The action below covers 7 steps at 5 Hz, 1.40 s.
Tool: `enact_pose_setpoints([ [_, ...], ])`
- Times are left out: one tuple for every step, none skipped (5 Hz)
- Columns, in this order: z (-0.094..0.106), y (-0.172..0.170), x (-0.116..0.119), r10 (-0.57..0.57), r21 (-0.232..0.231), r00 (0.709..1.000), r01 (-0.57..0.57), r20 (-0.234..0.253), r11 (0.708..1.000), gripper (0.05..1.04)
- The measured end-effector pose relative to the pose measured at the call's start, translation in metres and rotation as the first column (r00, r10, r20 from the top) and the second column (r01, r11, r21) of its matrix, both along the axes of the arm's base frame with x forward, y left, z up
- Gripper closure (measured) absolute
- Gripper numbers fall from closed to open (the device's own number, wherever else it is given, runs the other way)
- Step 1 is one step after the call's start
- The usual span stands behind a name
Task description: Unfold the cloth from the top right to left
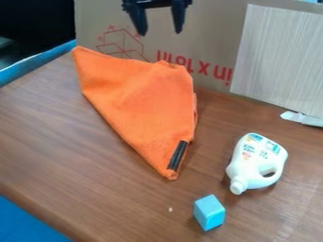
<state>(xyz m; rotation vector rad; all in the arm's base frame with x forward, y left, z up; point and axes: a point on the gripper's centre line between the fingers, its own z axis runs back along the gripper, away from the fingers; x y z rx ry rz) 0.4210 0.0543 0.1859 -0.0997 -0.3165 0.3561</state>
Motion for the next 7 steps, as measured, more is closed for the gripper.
enact_pose_setpoints([
  [-0.009, -0.014, 0.010, 0.033, 0.047, 0.999, -0.032, -0.019, 0.998, 0.083],
  [-0.014, -0.009, 0.019, 0.134, 0.082, 0.991, -0.133, 0.000, 0.988, 0.083],
  [-0.027, -0.002, 0.026, 0.192, 0.109, 0.981, -0.190, -0.006, 0.976, 0.083],
  [-0.037, 0.002, 0.033, 0.211, 0.128, 0.977, -0.208, -0.011, 0.970, 0.083],
  [-0.040, 0.003, 0.039, 0.218, 0.127, 0.976, -0.218, 0.021, 0.968, 0.083],
  [-0.055, 0.001, 0.038, 0.214, 0.136, 0.977, -0.213, 0.005, 0.968, 0.083],
  [-0.067, -0.008, 0.036, 0.189, 0.145, 0.982, -0.185, -0.008, 0.972, 0.083],
])
